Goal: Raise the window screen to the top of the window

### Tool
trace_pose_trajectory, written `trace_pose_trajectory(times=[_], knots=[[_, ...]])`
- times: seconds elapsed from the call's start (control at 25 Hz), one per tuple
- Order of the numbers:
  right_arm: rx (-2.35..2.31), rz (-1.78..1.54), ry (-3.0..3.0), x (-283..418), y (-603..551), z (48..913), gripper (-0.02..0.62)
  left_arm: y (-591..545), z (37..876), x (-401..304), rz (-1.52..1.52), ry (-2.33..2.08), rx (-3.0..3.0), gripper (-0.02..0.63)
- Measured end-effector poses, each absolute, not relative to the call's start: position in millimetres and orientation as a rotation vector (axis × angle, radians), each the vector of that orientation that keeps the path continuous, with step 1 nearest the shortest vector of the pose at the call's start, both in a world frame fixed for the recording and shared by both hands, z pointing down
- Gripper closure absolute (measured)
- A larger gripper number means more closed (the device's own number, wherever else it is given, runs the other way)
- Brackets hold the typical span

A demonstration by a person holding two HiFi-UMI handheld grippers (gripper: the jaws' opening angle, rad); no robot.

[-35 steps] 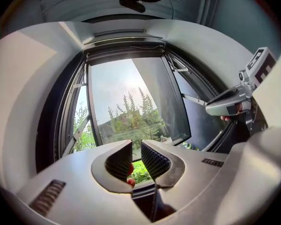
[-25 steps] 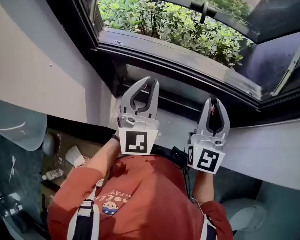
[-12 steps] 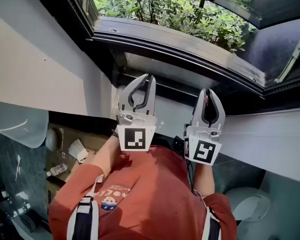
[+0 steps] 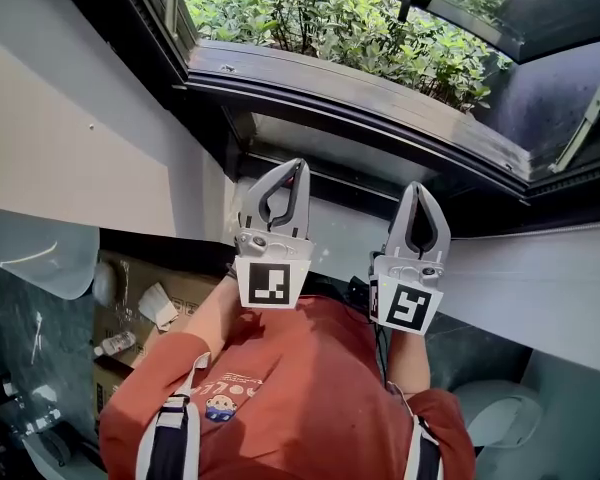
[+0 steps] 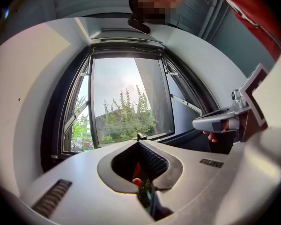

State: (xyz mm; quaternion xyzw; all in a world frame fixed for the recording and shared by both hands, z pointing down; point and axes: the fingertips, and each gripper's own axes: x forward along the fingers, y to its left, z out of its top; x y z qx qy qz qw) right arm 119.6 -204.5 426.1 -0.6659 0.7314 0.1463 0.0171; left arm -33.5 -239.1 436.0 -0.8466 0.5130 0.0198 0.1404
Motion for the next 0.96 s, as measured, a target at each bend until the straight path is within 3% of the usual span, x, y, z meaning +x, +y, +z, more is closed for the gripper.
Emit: trace_pose_trajectory(times=[0.96], knots=[[-2.117,0.476,2.247,135,-204,425,0.586,-241,435,-26,0.094,1.493,-2.485,0.6]])
